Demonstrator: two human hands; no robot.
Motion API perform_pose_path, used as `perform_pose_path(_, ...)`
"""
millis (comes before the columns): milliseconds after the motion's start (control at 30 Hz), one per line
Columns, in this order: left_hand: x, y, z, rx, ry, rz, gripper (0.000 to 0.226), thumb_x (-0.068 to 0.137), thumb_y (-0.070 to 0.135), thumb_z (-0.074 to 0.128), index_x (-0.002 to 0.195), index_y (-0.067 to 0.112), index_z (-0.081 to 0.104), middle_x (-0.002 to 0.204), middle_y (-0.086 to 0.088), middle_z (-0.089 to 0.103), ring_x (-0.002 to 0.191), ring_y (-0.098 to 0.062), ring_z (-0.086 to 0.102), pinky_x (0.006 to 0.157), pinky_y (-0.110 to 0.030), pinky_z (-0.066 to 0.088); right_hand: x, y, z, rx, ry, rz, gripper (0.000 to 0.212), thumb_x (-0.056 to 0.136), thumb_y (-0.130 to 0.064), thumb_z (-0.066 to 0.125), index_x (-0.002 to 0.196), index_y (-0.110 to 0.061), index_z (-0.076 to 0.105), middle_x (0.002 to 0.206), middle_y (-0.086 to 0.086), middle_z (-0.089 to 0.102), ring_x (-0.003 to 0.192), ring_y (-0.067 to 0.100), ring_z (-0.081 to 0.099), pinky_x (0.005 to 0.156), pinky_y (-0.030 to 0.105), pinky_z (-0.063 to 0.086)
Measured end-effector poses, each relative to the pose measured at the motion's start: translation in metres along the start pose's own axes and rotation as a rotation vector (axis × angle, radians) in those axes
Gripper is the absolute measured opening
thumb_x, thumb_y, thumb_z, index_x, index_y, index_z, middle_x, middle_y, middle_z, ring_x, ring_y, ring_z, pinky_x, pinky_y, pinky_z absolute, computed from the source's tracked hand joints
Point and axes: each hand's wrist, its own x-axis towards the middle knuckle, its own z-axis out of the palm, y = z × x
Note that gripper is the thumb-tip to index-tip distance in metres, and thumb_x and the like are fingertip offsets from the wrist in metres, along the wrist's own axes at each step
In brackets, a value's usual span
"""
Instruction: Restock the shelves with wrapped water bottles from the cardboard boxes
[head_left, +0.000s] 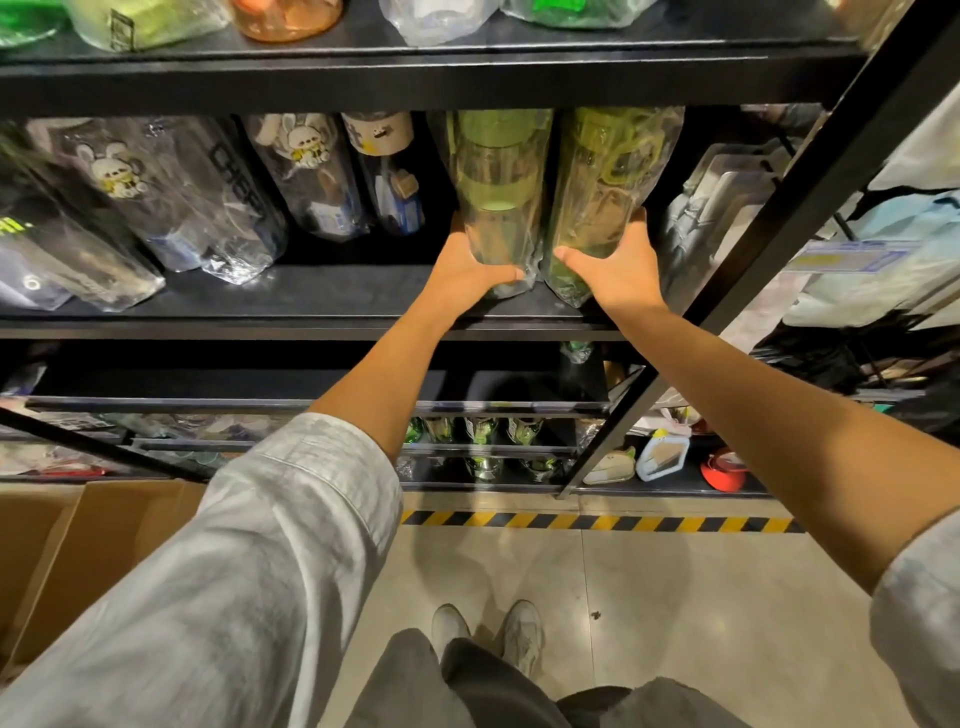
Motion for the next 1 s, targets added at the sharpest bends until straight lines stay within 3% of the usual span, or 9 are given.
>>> perform_pose_path(100,-0.004,-0.001,0.001,0.003,-0.020,0.012,0.059,0.075,0.018,0.093,0.119,0.019,0.053,0.121,-0.002,0.065,0.109,-0.013,0.064,0.092,-0.029,0.054,-0.005,-0.001,-0.001,0.005,-0.001,0.017,0.085,0.089,-0.032,0.083,0.155,-0.015,0.033,0.128,-0.012,0.046,0.119,0.002,0.041,0.101,0.018,0.034)
perform_pose_path(200,-0.006,-0.003,0.000,0.007,0.005,-0.015,0.065,0.077,0.022,0.092,0.123,0.017,0.047,0.122,0.000,0.060,0.109,-0.012,0.060,0.086,-0.024,0.050,-0.007,0.002,0.003,0.014,0.002,0.028,0.097,0.088,-0.036,0.084,0.161,-0.016,0.023,0.156,-0.004,0.043,0.137,0.008,0.040,0.110,0.020,0.029)
perform_pose_path(267,-0.005,-0.006,0.000,0.023,0.000,-0.004,0.071,0.075,0.026,0.093,0.128,0.015,0.048,0.125,-0.001,0.059,0.113,-0.013,0.060,0.095,-0.031,0.053,-0.007,0.005,0.004,0.023,-0.005,0.039,0.104,0.087,-0.038,0.084,0.164,-0.016,0.016,0.165,-0.002,0.033,0.149,0.014,0.033,0.111,0.021,0.025)
perform_pose_path(433,-0.012,-0.005,-0.006,0.059,-0.003,-0.010,0.097,0.069,0.044,0.095,0.143,0.013,0.041,0.138,-0.002,0.051,0.132,-0.021,0.049,0.111,-0.042,0.046,-0.012,0.006,0.009,0.092,-0.018,0.044,0.105,0.083,-0.043,0.087,0.160,-0.017,0.020,0.159,-0.004,0.037,0.146,0.014,0.036,0.122,0.031,0.029)
perform_pose_path(567,-0.026,-0.010,-0.018,0.122,-0.006,-0.023,0.120,0.065,0.052,0.095,0.158,0.017,0.027,0.161,-0.005,0.034,0.149,-0.026,0.030,0.120,-0.048,0.035,-0.028,0.018,0.012,0.161,0.042,0.162,0.122,0.068,-0.065,0.087,0.162,-0.024,0.022,0.158,0.000,0.041,0.144,0.018,0.043,0.120,0.042,0.040)
perform_pose_path(667,-0.040,-0.019,-0.036,0.142,0.063,-0.029,0.112,0.076,0.040,0.092,0.162,0.016,0.024,0.160,-0.005,0.035,0.149,-0.024,0.032,0.119,-0.047,0.037,-0.059,0.021,0.017,0.153,0.098,0.193,0.095,0.083,-0.048,0.084,0.157,-0.018,0.035,0.144,0.005,0.051,0.130,0.017,0.053,0.108,0.036,0.048)
perform_pose_path(767,-0.054,-0.033,-0.062,0.182,0.233,-0.045,0.089,0.086,0.031,0.085,0.158,0.016,0.035,0.148,-0.006,0.045,0.140,-0.024,0.041,0.116,-0.047,0.041,-0.084,0.021,0.030,0.087,0.112,0.133,0.070,0.087,-0.045,0.079,0.144,-0.018,0.048,0.117,0.006,0.058,0.106,0.021,0.062,0.094,0.041,0.054)
perform_pose_path(867,-0.059,-0.040,-0.091,0.176,0.347,-0.070,0.079,0.091,0.030,0.080,0.156,0.015,0.039,0.145,-0.006,0.047,0.136,-0.024,0.046,0.115,-0.045,0.043,-0.094,0.005,0.048,0.046,0.105,0.103,0.058,0.090,-0.044,0.075,0.138,-0.019,0.053,0.114,0.002,0.059,0.106,0.023,0.063,0.087,0.037,0.052)
perform_pose_path(1000,-0.053,-0.036,-0.126,0.158,0.426,-0.119,0.081,0.094,0.028,0.077,0.158,0.007,0.033,0.154,-0.013,0.041,0.141,-0.028,0.044,0.115,-0.040,0.042,-0.097,-0.029,0.084,-0.071,-0.023,-0.037,0.036,0.093,-0.041,0.071,0.123,-0.021,0.067,0.113,0.000,0.069,0.104,0.015,0.065,0.084,0.026,0.049)
